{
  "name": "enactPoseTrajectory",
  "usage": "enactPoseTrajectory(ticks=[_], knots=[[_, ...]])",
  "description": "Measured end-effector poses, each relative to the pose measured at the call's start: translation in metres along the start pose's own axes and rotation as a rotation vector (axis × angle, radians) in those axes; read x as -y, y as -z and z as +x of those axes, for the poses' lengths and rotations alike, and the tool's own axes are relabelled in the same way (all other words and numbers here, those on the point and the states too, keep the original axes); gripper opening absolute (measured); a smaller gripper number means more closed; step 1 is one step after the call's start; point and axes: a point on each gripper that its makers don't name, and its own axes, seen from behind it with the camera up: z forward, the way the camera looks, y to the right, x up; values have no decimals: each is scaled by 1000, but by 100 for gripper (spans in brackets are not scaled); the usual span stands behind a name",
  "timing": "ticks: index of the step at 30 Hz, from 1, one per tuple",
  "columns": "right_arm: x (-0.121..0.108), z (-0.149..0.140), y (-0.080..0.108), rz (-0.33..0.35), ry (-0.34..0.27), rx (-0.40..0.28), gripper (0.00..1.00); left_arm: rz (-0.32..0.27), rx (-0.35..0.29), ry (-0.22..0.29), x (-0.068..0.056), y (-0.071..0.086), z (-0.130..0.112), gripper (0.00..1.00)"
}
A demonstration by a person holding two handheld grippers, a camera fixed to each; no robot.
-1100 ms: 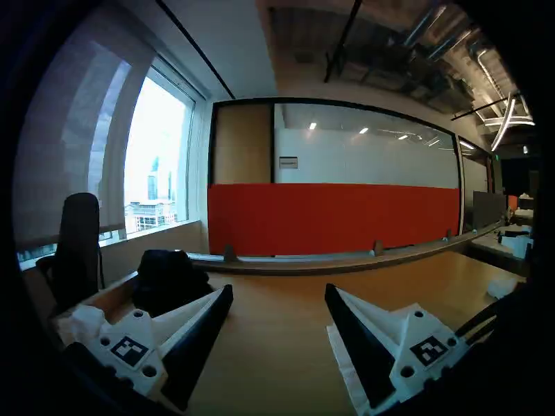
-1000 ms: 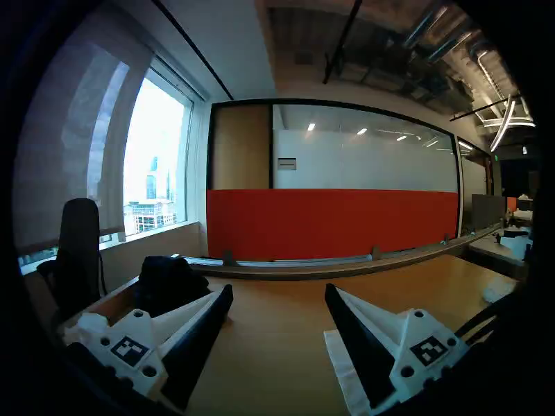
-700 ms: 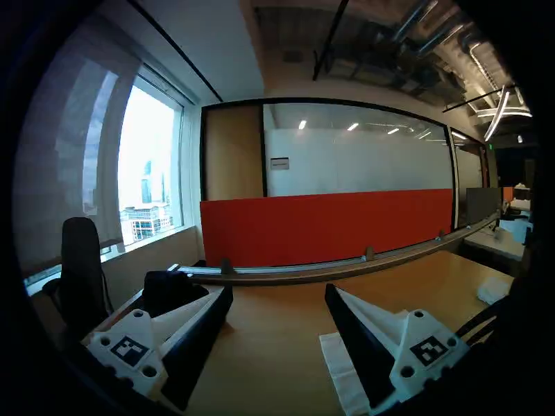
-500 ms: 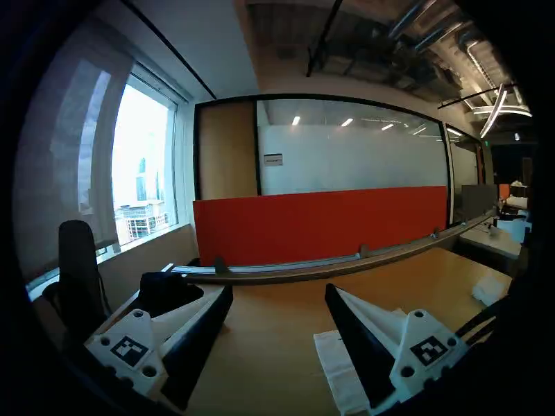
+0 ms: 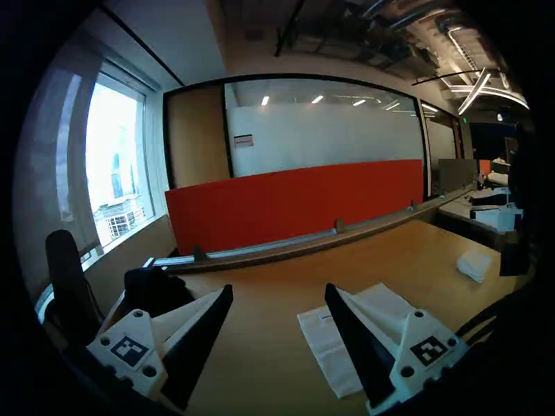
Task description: Fold towel
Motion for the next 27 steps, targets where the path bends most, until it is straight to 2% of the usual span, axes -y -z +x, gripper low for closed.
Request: enactPoseTrajectory(ticks=[6,12,27], knots=[[20,-11,-5,82,37,56,100,-63,54,-6,-13,1,-18,99],[29,-22,-7,122,56,95,100,-98,93,1,-20,-1,-35,99],[47,-86,-13,197,104,223,100,-187,205,-32,-46,-8,-100,99]])
